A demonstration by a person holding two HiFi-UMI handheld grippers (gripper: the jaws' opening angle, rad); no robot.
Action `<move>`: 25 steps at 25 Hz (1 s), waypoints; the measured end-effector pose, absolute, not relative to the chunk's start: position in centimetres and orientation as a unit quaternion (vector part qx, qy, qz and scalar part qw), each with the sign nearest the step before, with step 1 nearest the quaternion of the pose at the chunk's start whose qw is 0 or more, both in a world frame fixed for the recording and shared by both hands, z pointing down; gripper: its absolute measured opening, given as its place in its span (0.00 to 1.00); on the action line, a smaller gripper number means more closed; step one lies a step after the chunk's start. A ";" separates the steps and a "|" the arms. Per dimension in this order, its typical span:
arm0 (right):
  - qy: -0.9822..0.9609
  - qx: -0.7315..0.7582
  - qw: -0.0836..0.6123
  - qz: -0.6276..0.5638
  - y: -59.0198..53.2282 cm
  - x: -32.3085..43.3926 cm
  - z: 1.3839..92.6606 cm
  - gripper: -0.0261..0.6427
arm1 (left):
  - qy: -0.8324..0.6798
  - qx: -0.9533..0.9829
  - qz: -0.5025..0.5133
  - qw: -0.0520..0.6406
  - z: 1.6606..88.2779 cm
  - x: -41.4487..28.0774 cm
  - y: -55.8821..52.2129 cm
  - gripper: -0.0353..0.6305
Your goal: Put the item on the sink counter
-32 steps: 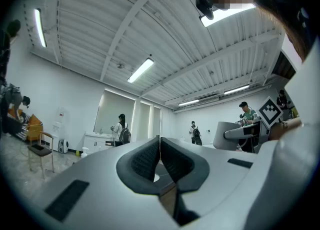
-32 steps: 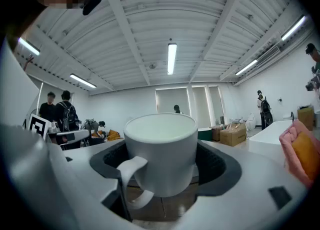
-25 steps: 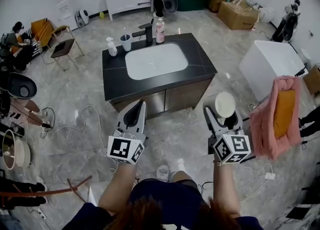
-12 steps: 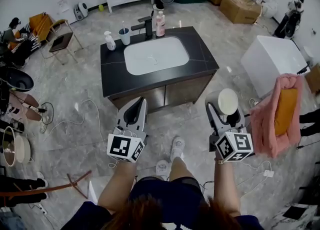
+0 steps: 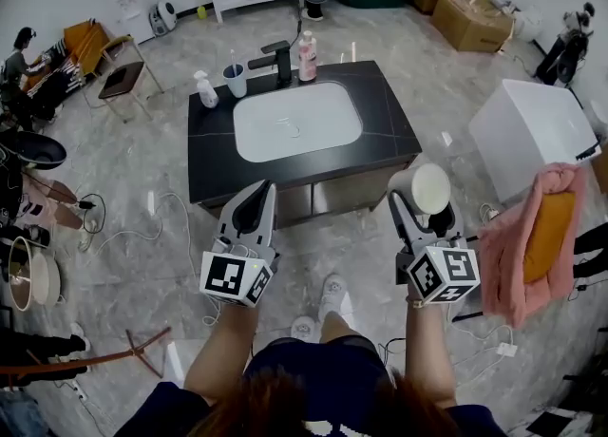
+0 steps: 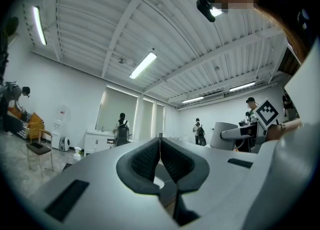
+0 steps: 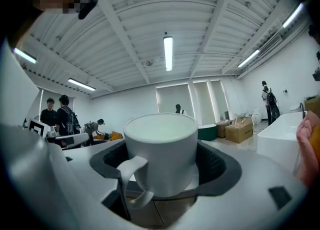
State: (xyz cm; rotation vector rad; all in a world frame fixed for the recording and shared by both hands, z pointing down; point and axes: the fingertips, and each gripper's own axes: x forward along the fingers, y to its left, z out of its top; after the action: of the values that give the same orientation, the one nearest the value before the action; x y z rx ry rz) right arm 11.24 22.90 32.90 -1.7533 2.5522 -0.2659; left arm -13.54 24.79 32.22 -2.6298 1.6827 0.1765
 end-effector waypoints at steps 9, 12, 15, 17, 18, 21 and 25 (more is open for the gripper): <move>0.843 -0.532 0.011 -0.076 11.2 14.3 31.5 0.67 | 0.559 -0.827 0.064 0.015 30.9 -9.5 14.6 0.09; 0.850 -0.521 0.009 -0.077 8.4 15.1 31.7 0.67 | 0.570 -0.819 0.066 0.015 31.1 -8.8 12.5 0.09; 0.854 -0.513 0.008 -0.080 5.8 15.5 32.3 0.67 | 0.576 -0.815 0.064 0.014 31.6 -8.1 10.3 0.09; 0.856 -0.510 0.006 -0.085 4.2 15.7 32.9 0.67 | 0.578 -0.814 0.060 0.011 32.0 -7.7 8.8 0.09; 0.857 -0.508 0.005 -0.088 3.5 15.8 33.1 0.67 | 0.578 -0.814 0.058 0.009 32.2 -7.6 8.1 0.09; 0.857 -0.508 0.005 -0.093 1.2 16.0 33.8 0.67 | 0.578 -0.814 0.055 0.008 32.7 -7.3 5.7 0.09; 0.852 -0.515 0.007 -0.093 -2.6 16.5 34.5 0.67 | 0.571 -0.819 0.056 0.010 33.3 -7.0 1.4 0.09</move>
State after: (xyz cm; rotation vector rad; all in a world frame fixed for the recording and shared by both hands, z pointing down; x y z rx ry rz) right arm 16.52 -2.63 34.53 -1.6115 2.6652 -0.2907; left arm -6.97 1.37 33.29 -2.5572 1.7814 0.1751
